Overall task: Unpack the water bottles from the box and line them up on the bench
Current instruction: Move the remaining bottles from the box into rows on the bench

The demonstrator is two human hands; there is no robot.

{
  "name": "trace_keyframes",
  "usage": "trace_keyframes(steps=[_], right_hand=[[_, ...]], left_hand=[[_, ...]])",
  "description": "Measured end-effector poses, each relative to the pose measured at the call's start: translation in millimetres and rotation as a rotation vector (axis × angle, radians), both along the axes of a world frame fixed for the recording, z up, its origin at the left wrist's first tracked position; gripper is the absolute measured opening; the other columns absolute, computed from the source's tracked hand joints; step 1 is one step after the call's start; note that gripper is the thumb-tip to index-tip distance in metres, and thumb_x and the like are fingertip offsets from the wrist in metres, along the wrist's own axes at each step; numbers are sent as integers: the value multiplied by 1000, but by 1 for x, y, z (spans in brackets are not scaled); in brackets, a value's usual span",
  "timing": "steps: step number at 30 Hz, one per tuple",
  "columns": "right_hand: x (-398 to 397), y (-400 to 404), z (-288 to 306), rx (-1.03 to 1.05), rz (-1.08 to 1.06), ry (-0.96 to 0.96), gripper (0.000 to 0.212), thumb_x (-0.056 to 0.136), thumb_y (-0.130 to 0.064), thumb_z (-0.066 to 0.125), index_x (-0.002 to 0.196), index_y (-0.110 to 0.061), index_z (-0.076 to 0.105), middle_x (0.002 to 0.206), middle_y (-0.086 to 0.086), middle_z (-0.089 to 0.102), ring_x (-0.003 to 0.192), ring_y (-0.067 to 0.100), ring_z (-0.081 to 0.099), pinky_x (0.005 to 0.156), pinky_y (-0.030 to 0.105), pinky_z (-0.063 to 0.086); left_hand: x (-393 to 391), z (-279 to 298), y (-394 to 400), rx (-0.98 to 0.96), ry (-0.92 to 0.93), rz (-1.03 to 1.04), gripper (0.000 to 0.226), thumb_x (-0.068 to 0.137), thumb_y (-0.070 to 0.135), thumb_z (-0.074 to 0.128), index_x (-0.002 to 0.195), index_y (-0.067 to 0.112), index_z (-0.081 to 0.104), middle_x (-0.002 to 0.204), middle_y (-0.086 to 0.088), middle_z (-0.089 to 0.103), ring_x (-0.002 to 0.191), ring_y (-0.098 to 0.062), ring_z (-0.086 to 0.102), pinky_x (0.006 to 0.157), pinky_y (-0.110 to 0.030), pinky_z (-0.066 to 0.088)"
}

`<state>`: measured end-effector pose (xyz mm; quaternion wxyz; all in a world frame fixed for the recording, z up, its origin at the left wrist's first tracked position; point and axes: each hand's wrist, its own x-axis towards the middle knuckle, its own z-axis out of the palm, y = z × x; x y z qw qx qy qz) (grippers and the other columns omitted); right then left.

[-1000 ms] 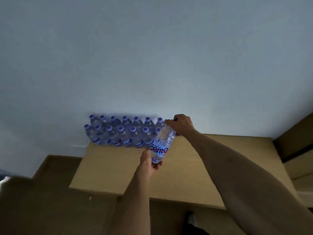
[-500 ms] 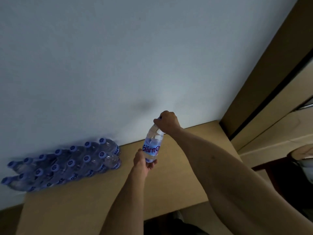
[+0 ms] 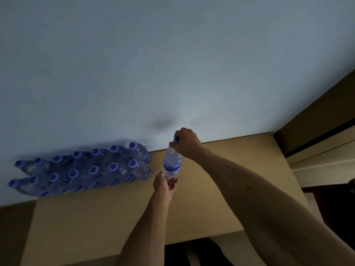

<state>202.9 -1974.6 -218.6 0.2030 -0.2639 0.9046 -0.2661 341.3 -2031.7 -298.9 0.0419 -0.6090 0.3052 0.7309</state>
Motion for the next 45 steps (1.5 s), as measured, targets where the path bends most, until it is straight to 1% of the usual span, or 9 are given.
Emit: trace_keyframes(steps=[7,14,19,22,27,32,37,42,45], right_hand=[[22,-38,-35,41,37,64,22,81,-15,64,96,2,65,101,15,57,85,32,59,70,34,45],[26,-66,-50,40,32,44,20,79,-13,65,92,1,68,98,16,57,83,33,60,64,28,39],[21,-80,-46,103,49,6,44,77,-41,72,113,-15,66,115,9,56,97,31,61,79,34,50],[14,-84,-43,79,-12,71,50,83,-55,61,119,-20,63,125,4,58,103,30,62,83,35,47],[10,-76,-46,208,67,-49,43,78,-53,66,105,-20,64,110,7,62,97,30,62,74,30,46],[7,-73,-48,196,110,-2,24,79,-25,68,102,-18,69,102,8,67,92,30,64,67,27,43],[-11,-62,-42,172,77,61,26,78,-17,64,103,-15,72,105,8,68,94,31,65,76,32,50],[-29,-35,-39,231,-32,41,10,75,-17,63,70,-9,57,65,1,51,68,27,58,56,26,38],[-29,-33,-41,209,-54,40,11,73,-13,62,66,-7,55,66,4,52,64,23,54,54,24,36]], left_hand=[[12,-21,-44,-91,-99,-69,20,99,23,52,91,5,54,93,-21,68,69,-26,64,57,-28,48],[27,-34,-53,-116,-170,-218,18,97,21,52,86,7,56,79,-14,68,61,-21,62,55,-27,43],[24,-27,-58,-175,-210,-310,19,97,20,50,86,7,56,80,-13,67,57,-19,59,51,-25,37],[18,-24,-62,-203,-213,-333,15,97,19,49,89,9,54,81,-14,67,55,-18,59,50,-25,35],[10,-25,-60,-227,-217,-382,12,97,18,48,89,10,53,83,-16,67,58,-20,60,50,-26,35],[6,-27,-55,-215,-208,-421,15,98,18,49,85,13,54,81,-14,67,58,-19,59,51,-25,36],[1,-28,-58,-230,-200,-421,10,97,15,48,91,9,54,81,-14,66,55,-16,59,50,-24,37],[0,-31,-59,-246,-188,-429,11,96,14,48,90,7,55,74,-13,64,53,-17,59,48,-24,36],[-3,-31,-56,-235,-179,-438,10,96,14,48,93,7,55,73,-12,64,54,-17,59,49,-24,37]])
